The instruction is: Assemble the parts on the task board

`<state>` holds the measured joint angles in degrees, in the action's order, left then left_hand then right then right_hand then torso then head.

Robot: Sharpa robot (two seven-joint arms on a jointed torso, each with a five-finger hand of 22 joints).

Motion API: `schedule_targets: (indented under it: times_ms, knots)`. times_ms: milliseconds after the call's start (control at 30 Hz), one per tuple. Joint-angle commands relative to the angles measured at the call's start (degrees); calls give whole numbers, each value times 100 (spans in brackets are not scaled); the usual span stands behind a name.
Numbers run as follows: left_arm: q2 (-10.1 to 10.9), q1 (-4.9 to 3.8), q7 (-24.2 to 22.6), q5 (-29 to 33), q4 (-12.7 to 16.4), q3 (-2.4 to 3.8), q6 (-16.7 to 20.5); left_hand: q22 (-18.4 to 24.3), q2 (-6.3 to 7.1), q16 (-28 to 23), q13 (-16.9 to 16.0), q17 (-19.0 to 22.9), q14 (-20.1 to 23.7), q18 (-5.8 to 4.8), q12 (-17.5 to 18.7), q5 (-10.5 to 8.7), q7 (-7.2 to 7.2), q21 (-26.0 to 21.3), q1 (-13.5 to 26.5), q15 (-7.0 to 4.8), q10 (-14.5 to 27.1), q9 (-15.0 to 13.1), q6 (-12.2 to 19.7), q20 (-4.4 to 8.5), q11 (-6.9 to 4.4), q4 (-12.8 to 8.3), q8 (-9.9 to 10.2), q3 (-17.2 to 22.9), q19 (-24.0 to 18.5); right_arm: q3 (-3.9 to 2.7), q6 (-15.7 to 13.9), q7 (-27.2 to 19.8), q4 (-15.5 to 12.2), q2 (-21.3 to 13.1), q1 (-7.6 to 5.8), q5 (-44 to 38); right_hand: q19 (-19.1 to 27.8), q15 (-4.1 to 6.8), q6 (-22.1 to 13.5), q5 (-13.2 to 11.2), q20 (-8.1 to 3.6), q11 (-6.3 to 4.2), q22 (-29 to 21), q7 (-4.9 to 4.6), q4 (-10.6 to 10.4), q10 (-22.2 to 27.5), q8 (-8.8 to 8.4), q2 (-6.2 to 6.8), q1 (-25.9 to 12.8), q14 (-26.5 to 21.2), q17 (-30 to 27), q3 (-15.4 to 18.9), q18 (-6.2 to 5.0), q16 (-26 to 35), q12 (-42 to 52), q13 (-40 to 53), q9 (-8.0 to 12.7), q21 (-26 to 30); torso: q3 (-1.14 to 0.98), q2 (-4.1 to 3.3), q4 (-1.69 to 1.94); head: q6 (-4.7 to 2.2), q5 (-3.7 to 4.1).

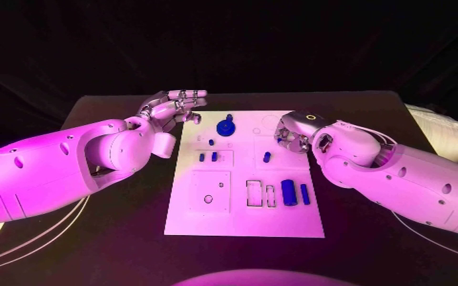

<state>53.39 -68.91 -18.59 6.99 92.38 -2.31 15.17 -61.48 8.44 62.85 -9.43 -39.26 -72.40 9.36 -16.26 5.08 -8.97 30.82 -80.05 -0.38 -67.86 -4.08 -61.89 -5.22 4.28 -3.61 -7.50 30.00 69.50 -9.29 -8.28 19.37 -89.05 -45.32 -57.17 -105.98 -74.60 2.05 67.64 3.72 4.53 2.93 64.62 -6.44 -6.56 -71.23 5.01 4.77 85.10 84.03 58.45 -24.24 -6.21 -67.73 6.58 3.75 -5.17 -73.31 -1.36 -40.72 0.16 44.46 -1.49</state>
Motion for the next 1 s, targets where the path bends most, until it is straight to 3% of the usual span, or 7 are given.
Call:
schedule_targets:
  times_ms: [33,200,467,500,633,833,1000]
  knots:
    - [-12,3,-44,31,3,3,-129,9,-32,-30,-10,6,42,106,-17,18,4,-20,3,3,51,10,26,-13,1,3,-17,-30,-35,20,-294,35,-76,-21,40,-48,-54,-44,42,-14,-9,3,23,-15,13,-41,20,2,-62,153,17,-41,62,-33,23,11,-18,-47,-4,3,-4,-14,4]
    - [-21,7,-43,31,-12,2,-136,12,-35,-38,-13,22,49,106,-26,18,2,-26,5,5,65,10,32,-15,4,2,-17,-35,-36,-20,-545,32,-202,-95,37,-46,-75,-46,51,-15,-5,2,59,-14,29,-55,22,9,-68,156,28,-57,68,-45,16,11,-23,-71,-1,3,-8,-34,9]
    - [-30,14,-45,31,-47,1,-145,18,-38,-44,-18,38,58,105,-41,18,-2,-35,13,9,86,11,42,-18,9,3,-17,-44,-39,-99,-692,25,-484,-241,38,7,-90,-48,54,-24,-2,4,84,-17,44,-61,20,21,-80,160,41,-73,72,-61,3,9,-28,-89,-21,-9,-17,-40,2]
    - [-30,15,-46,31,-51,1,-148,18,-38,-44,-18,38,58,105,-41,18,-2,-35,13,9,86,11,42,-18,9,3,-17,-44,-39,-112,-709,22,-570,-269,45,21,-90,-48,54,-24,-2,4,84,-17,44,-61,20,21,-80,160,41,-73,72,-61,3,9,-28,-89,-11,-11,-13,-39,1]
    - [-33,21,-46,31,-60,1,-157,18,-38,-44,-18,38,58,105,-41,18,-2,-35,13,9,86,11,42,-18,9,3,-17,-44,-39,-133,-744,8,-836,-319,85,58,-92,-49,55,-26,0,5,90,-19,58,-64,18,27,-82,161,45,-88,72,-67,-7,7,-30,-94,-9,-11,-7,-33,-7]
    - [-55,30,-44,31,-70,1,-176,25,-43,-58,-22,67,72,104,-53,19,-5,-46,21,13,116,12,53,-21,15,4,-19,-53,-42,-143,-762,-35,-1234,-294,168,134,-94,-51,56,-21,3,8,96,-25,86,-70,13,34,-82,161,45,-121,72,-74,-24,6,-35,-100,-3,-3,7,-26,-67]
    - [-77,35,-48,31,-71,0,-192,26,-45,-61,-22,73,75,104,-55,20,-6,-47,22,14,121,12,54,-22,15,4,-19,-54,-42,-141,-720,-97,-1442,-156,247,195,-92,-54,55,-13,6,11,96,-30,106,-74,9,33,-84,160,45,-147,71,-78,-37,5,-38,-102,7,-3,2,-3,-163]
